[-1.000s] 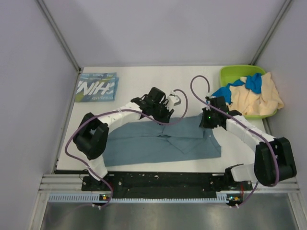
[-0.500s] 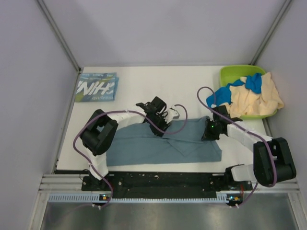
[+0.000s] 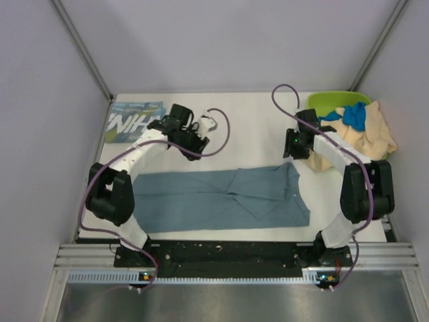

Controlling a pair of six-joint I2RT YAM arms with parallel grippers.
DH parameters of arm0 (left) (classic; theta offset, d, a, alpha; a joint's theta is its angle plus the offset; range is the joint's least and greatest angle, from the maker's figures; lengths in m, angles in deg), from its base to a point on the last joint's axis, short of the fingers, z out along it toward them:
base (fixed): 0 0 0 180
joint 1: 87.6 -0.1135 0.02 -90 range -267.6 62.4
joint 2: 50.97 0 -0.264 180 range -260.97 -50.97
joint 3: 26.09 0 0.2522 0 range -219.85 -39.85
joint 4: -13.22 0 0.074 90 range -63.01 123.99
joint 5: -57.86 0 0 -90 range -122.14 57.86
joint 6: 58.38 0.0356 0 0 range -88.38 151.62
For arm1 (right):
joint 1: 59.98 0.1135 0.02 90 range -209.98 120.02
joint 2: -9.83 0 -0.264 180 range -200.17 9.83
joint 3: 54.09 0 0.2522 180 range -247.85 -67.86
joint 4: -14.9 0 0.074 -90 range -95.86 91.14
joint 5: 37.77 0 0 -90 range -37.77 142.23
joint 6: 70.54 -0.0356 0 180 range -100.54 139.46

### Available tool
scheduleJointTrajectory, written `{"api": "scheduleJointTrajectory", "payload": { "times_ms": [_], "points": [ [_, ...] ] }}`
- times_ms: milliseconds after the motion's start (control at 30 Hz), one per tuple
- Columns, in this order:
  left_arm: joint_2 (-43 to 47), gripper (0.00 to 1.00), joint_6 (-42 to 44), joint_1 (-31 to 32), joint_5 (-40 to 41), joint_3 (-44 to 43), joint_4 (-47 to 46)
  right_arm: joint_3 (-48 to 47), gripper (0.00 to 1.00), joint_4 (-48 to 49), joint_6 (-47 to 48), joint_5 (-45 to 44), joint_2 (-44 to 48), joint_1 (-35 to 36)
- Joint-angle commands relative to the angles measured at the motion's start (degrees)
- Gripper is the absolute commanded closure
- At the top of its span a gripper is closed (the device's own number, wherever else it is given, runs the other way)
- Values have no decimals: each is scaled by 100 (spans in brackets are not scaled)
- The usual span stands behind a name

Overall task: Fold and stack the t-shirts
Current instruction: Fold the other side of the tshirt into a rectangle, then rotate the tshirt 90 degrees

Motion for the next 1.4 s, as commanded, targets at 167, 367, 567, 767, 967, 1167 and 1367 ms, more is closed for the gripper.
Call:
{"api": "scheduleJointTrajectory", "payload": {
  "times_ms": [167,367,567,767,967,1167,1367],
  "points": [
    [-46,53,684,-1462,1588,1154,-270,-707,71,-170,308,-121,-1259,-77],
    [-72,58,764,-2060,1930,1831,-595,-1005,100,-161,448,-7,-1689,-77],
    [77,59,1001,-2518,2791,2666,-999,-2199,100,-126,528,89,-2585,-77],
    [472,60,1133,-2650,2460,3150,-685,-4069,100,-108,396,870,-3868,-42],
    [1245,57,1001,-2833,1193,2817,238,-6083,77,-108,361,1215,-5187,63],
    [1580,54,975,-3115,1175,2334,933,-6833,54,-117,642,1540,-5119,55],
    [1335,53,957,-3248,1640,2263,452,-6019,47,-117,1187,372,-3811,55]
  ]
}}
